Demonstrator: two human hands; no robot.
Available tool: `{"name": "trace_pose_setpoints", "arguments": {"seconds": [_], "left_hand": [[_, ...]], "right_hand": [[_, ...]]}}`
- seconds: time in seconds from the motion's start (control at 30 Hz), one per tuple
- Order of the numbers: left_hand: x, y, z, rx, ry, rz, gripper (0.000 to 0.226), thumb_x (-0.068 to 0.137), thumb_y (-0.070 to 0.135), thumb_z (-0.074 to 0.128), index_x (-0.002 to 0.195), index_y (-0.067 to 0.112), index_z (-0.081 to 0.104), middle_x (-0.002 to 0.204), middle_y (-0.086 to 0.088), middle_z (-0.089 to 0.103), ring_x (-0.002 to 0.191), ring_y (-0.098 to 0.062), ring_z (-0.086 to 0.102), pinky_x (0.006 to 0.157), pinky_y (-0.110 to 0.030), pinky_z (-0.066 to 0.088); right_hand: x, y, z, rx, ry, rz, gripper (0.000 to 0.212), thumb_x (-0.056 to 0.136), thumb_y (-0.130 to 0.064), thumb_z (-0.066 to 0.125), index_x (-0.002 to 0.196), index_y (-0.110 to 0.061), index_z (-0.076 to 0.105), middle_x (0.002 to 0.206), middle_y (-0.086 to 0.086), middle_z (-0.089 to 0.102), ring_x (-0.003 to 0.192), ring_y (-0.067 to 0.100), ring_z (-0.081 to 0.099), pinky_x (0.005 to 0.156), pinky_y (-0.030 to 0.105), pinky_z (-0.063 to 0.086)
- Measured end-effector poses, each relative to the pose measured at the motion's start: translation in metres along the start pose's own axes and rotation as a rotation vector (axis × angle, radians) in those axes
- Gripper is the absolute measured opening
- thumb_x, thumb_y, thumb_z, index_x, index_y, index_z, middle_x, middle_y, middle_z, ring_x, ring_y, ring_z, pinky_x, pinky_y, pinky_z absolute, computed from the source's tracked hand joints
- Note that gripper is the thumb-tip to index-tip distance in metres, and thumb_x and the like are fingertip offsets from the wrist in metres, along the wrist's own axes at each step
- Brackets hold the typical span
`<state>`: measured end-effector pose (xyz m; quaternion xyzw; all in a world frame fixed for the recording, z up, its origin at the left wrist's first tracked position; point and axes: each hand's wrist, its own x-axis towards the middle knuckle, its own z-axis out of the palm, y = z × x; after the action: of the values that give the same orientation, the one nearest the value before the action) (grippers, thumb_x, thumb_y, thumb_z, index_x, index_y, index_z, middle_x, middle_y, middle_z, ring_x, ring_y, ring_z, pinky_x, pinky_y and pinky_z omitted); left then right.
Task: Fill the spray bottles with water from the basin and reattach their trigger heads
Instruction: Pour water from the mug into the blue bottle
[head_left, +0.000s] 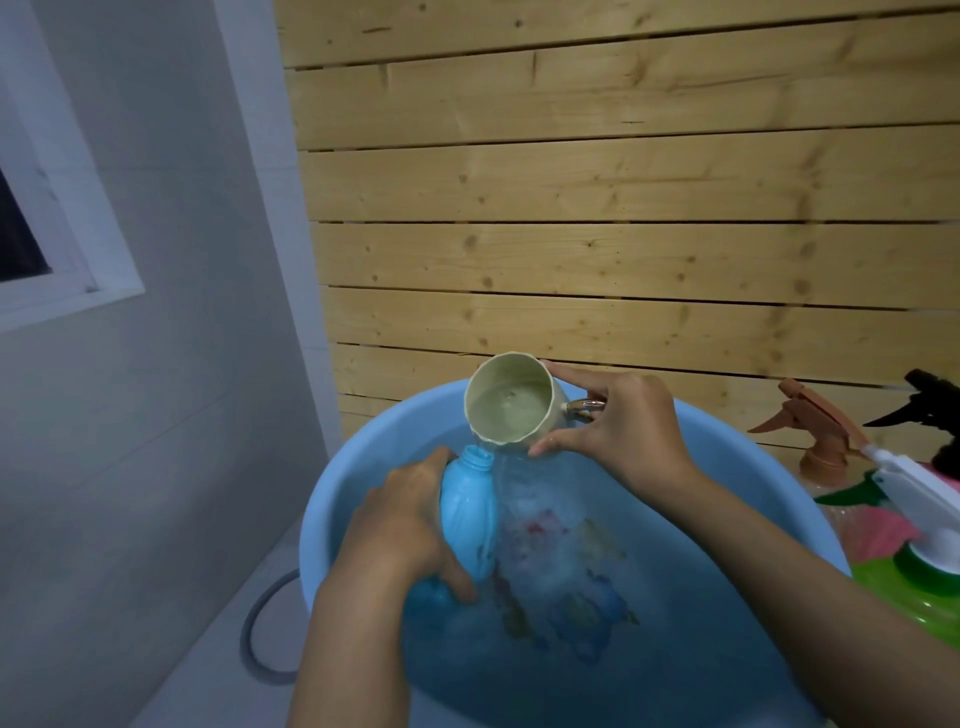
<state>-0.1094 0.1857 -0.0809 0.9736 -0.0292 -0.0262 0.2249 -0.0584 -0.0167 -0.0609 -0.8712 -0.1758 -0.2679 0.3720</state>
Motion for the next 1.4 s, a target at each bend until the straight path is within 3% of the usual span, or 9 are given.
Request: {"name": "trace_pose_setpoints", "arguments": {"seconds": [0.3, 0.5, 0.63, 0.73, 0.83, 0.93, 1.13, 1.27, 1.4], "left_hand": [[0.0006, 0.0004, -0.0001, -0.017, -0.006, -0.003, 0.089, 0.036, 0.028, 0.093, 0.11, 0.031, 0.044, 0.106, 0.008, 0.056, 0.098, -0.02, 0.058, 0.081, -0.04, 0.053], [0.0006, 0.0008, -0.0001, -0.02, -0.026, -0.002, 0.089, 0.038, 0.027, 0.093, 0.111, 0.033, 0.043, 0.107, 0.007, 0.056, 0.098, -0.021, 0.058, 0.081, -0.041, 0.054], [0.0008, -0.0007, 0.0005, -0.02, -0.023, -0.005, 0.087, 0.036, 0.027, 0.093, 0.106, 0.034, 0.042, 0.105, 0.008, 0.057, 0.097, -0.02, 0.059, 0.08, -0.04, 0.054], [0.0004, -0.0007, 0.0002, -0.015, -0.028, -0.008, 0.086, 0.037, 0.026, 0.093, 0.104, 0.035, 0.041, 0.105, 0.008, 0.056, 0.096, -0.02, 0.059, 0.078, -0.039, 0.055], [0.0001, -0.0007, 0.0001, -0.001, -0.03, -0.011, 0.086, 0.037, 0.026, 0.094, 0.105, 0.034, 0.041, 0.107, 0.007, 0.056, 0.098, -0.02, 0.059, 0.079, -0.039, 0.054], [0.0002, -0.0004, 0.0, 0.002, -0.029, -0.009, 0.089, 0.037, 0.027, 0.094, 0.108, 0.035, 0.042, 0.109, 0.007, 0.056, 0.099, -0.02, 0.059, 0.08, -0.038, 0.054], [0.0002, 0.0002, -0.0001, -0.013, -0.035, -0.01, 0.088, 0.036, 0.028, 0.094, 0.108, 0.034, 0.043, 0.108, 0.007, 0.056, 0.099, -0.02, 0.059, 0.081, -0.039, 0.054], [-0.0009, 0.0007, -0.0008, -0.016, -0.036, -0.006, 0.087, 0.037, 0.026, 0.093, 0.108, 0.034, 0.043, 0.106, 0.008, 0.056, 0.098, -0.02, 0.059, 0.079, -0.038, 0.055], [-0.0016, 0.0004, -0.0012, 0.006, -0.033, -0.008, 0.089, 0.037, 0.025, 0.093, 0.111, 0.033, 0.044, 0.107, 0.008, 0.056, 0.098, -0.02, 0.059, 0.079, -0.038, 0.054]], "right_hand": [[-0.0015, 0.0, -0.0002, -0.003, 0.061, -0.091, 0.083, 0.037, -0.03, 0.095, 0.116, -0.024, 0.068, 0.043, -0.033, 0.029, 0.063, -0.025, 0.048, 0.063, -0.004, 0.032], [-0.0024, 0.0007, 0.0012, -0.012, 0.083, -0.135, 0.083, 0.037, -0.032, 0.094, 0.115, -0.023, 0.069, 0.041, -0.025, 0.04, 0.059, -0.026, 0.047, 0.063, -0.004, 0.032], [-0.0024, -0.0006, 0.001, -0.049, 0.097, -0.165, 0.081, 0.038, -0.036, 0.093, 0.114, -0.022, 0.07, 0.063, -0.034, 0.046, 0.06, -0.013, 0.057, 0.065, -0.004, 0.033], [-0.0026, -0.0012, 0.0016, -0.053, 0.105, -0.168, 0.08, 0.038, -0.037, 0.092, 0.114, -0.022, 0.071, 0.042, -0.018, 0.044, 0.054, -0.018, 0.05, 0.071, -0.005, 0.032], [-0.0025, -0.0027, 0.0021, -0.09, 0.112, -0.149, 0.081, 0.039, -0.039, 0.092, 0.115, -0.024, 0.07, 0.04, -0.015, 0.049, 0.049, -0.009, 0.048, 0.072, 0.009, 0.032], [-0.0016, -0.0038, 0.003, -0.085, 0.147, -0.156, 0.08, 0.037, -0.037, 0.093, 0.113, -0.021, 0.071, 0.038, -0.01, 0.024, 0.043, -0.005, 0.039, 0.072, 0.023, 0.035], [-0.0028, 0.0005, 0.0043, -0.134, 0.187, -0.157, 0.082, 0.039, -0.042, 0.091, 0.116, -0.025, 0.069, 0.052, 0.002, 0.063, 0.044, -0.009, 0.031, 0.071, 0.024, 0.032], [-0.0009, 0.0028, 0.0046, -0.125, 0.205, -0.197, 0.082, 0.037, -0.04, 0.092, 0.114, -0.024, 0.07, 0.053, 0.002, 0.064, 0.057, -0.015, 0.046, 0.069, 0.023, 0.032], [-0.0008, 0.003, 0.0057, -0.137, 0.215, -0.213, 0.082, 0.037, -0.04, 0.092, 0.114, -0.022, 0.07, 0.049, 0.002, 0.063, 0.048, -0.01, 0.024, 0.067, 0.025, 0.032]]}}
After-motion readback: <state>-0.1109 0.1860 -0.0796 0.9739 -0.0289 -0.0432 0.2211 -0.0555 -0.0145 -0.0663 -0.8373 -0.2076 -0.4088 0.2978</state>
